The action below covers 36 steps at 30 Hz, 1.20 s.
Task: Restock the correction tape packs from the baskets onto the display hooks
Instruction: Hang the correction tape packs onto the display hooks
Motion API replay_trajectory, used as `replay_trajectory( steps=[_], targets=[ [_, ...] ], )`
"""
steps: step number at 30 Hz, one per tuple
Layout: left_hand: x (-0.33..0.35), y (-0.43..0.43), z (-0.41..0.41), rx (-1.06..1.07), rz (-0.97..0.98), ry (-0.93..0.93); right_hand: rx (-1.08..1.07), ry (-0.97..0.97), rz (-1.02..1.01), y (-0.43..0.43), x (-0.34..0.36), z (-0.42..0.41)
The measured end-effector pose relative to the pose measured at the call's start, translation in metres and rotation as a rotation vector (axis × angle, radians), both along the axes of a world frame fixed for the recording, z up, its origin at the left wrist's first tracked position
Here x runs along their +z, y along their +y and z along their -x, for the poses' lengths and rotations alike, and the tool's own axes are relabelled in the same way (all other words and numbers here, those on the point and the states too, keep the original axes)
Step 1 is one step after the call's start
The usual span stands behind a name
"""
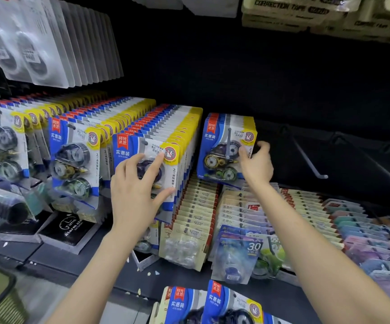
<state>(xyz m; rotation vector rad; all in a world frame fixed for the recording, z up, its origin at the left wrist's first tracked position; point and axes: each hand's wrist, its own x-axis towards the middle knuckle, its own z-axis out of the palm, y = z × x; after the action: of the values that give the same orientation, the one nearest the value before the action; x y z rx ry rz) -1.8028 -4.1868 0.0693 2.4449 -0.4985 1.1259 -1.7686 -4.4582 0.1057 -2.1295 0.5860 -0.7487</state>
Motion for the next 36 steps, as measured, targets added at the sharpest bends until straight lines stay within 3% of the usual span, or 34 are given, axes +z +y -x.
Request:
replay_trajectory(
  steps=[7,11,19,23,26,29,33,36],
  targets=[
    [-0.004,0.003,0.011,0.029,-0.021,0.004,0.143,0.040,0.050,-0.007,-0.023,0.121],
    [-0.028,0.002,0.045,0.012,-0.030,-0.026,0.147,0.222,0.161,-0.028,-0.069,0.214],
    [-0.156,-0.004,0.147,-0.222,-0.214,0.543,0.058,0.682,0.187,-0.060,-0.180,0.339],
    [-0.180,-0.006,0.180,-0.214,-0.053,0.885,0.057,0.788,0.052,-0.058,-0.205,0.352],
    [-0.175,-0.015,0.189,-0.216,0.006,0.918,0.034,0.797,0.051,-0.049,-0.216,0.344],
    [-0.167,-0.034,0.190,-0.173,-0.111,0.886,-0.003,0.795,0.082,-0.043,-0.223,0.336],
    [-0.150,-0.059,0.176,-0.070,-0.326,1.056,0.006,0.834,0.068,-0.047,-0.218,0.330],
    [-0.143,-0.071,0.159,-0.064,-0.324,1.228,0.016,0.768,-0.036,-0.048,-0.214,0.327]
  ],
)
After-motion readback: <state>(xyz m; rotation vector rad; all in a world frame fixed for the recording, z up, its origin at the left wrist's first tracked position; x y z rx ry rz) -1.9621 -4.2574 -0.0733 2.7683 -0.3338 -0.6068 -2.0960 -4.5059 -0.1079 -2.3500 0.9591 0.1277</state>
